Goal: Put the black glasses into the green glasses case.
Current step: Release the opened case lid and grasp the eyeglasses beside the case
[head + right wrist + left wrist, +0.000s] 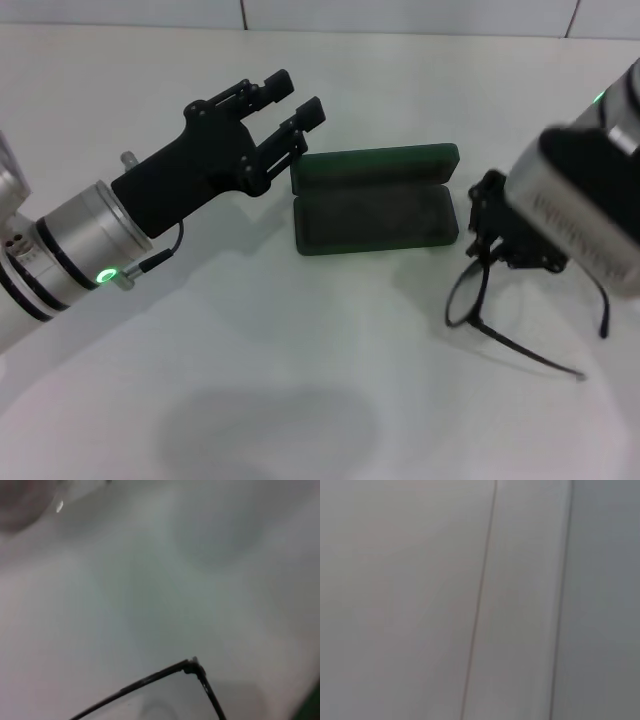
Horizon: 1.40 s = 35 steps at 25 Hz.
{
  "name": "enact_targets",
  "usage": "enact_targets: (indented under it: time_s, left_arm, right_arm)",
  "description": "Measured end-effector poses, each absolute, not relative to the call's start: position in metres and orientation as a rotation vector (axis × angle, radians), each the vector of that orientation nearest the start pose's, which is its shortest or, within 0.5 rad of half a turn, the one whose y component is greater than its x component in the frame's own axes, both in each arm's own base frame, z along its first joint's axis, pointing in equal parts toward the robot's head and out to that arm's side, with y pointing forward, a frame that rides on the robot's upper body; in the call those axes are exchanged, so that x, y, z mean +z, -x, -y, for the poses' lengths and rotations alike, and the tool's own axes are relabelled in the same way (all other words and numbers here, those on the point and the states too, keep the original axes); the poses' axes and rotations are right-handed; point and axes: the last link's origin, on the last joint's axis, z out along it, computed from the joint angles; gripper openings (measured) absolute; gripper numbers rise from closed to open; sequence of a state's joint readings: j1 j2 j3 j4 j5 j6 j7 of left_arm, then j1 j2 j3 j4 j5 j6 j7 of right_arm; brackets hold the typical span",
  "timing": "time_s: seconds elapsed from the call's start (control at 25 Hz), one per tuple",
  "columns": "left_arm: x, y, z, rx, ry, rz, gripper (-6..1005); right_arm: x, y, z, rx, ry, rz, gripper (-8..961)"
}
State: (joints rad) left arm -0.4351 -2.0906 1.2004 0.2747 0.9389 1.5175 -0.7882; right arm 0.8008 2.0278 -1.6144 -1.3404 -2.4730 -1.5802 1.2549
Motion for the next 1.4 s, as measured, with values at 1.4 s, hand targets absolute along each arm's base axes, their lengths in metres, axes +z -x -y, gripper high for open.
enact_targets:
  time_s: [1.4]
  left_arm:
    - [-0.026,0.208,-0.295,-1.365,2.581,0.189,482]
  right_arm:
    - [0.007,-0.176,-0.372,0.25,2.762,-0.11,232]
